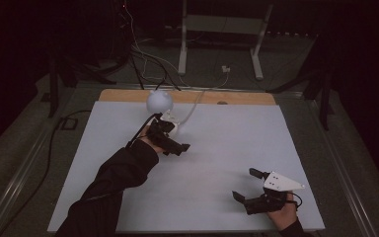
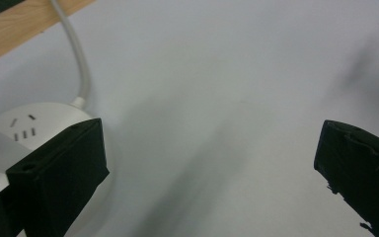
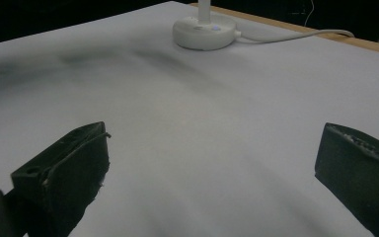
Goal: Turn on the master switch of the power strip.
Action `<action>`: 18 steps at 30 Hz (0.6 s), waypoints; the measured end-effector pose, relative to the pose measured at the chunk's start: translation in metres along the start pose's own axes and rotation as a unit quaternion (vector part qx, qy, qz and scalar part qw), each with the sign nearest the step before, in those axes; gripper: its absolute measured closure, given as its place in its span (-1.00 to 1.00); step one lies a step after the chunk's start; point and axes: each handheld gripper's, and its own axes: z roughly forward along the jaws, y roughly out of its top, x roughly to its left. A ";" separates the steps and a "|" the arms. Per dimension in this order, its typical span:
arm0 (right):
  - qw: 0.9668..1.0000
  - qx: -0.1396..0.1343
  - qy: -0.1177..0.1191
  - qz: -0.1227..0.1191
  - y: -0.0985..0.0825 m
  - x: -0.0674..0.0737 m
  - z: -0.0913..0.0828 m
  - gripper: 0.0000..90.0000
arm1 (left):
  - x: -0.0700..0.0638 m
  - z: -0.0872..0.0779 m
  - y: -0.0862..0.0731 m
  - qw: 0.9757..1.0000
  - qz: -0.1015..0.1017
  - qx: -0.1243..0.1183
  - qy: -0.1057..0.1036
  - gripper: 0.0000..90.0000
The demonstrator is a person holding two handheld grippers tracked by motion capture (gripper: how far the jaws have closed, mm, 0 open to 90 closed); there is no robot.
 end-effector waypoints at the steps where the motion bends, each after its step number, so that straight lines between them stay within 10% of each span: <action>1: 1.000 0.000 0.000 0.000 0.000 0.000 0.000 -1.00 | 0.000 -0.002 0.000 1.000 0.001 0.001 -0.011 -0.99; 18: 1.000 0.001 0.000 -0.002 0.000 0.002 0.001 -1.00 | 0.005 -0.039 -0.017 0.999 0.008 -0.005 -0.035 -1.00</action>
